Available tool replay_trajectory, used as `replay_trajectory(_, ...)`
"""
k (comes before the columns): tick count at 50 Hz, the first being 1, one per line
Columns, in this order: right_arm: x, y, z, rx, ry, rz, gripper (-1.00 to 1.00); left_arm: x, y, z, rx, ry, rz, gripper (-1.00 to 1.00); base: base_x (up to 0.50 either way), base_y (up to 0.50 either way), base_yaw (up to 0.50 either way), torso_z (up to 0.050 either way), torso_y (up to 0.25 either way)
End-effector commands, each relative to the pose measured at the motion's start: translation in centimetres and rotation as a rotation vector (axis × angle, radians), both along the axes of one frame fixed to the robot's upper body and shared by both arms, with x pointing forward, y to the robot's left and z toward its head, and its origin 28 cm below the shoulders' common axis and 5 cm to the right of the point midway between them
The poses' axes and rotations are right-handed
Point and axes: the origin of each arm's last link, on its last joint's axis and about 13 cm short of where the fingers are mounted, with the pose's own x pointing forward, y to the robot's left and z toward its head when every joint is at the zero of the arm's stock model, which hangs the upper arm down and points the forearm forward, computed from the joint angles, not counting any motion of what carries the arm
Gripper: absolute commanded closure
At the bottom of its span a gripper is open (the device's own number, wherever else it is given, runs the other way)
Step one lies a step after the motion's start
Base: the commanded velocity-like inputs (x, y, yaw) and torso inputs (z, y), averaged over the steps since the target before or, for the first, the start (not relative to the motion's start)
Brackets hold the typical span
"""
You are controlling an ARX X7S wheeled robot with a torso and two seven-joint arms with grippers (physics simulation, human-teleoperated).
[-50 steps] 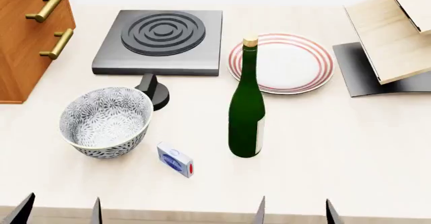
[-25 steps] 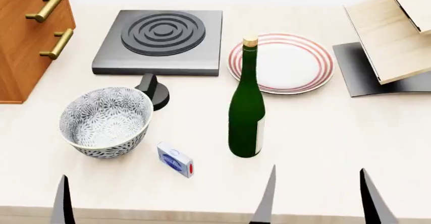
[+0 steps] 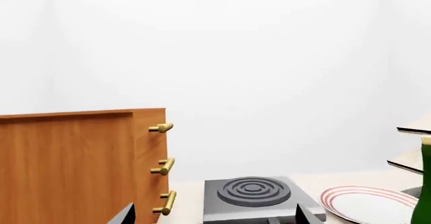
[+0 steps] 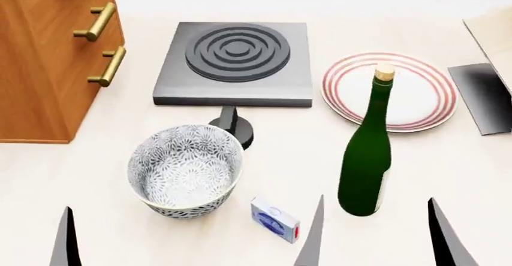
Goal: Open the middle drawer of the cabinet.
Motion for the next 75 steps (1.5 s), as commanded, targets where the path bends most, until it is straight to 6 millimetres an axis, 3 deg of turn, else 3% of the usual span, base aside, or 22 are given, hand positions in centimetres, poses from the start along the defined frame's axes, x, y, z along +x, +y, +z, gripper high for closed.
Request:
replay_trajectory(1,-0.26,0.04,0.18,-0.002,-0.013,0.025,-1.00,-0.12,-0.08,0.09,0.013,-0.004,0.003,-1.00,0.43,0.31,0.00,0.000,0.000)
replay_trajectory(42,-0.52,-0.04,0.25,0.031,-0.036,0.032,-1.00,0.00,-0.03,-0.03,0.009,0.007,0.008,-1.00,0.49,0.19,0.00,0.000,0.000)
replay_trajectory(75,-0.57,0.03,0.11,0.039,-0.031,0.038,-1.00,-0.01,-0.06,-0.11,0.011,0.015,0.011,-1.00,0.00,-0.06,0.00,0.000,0.000)
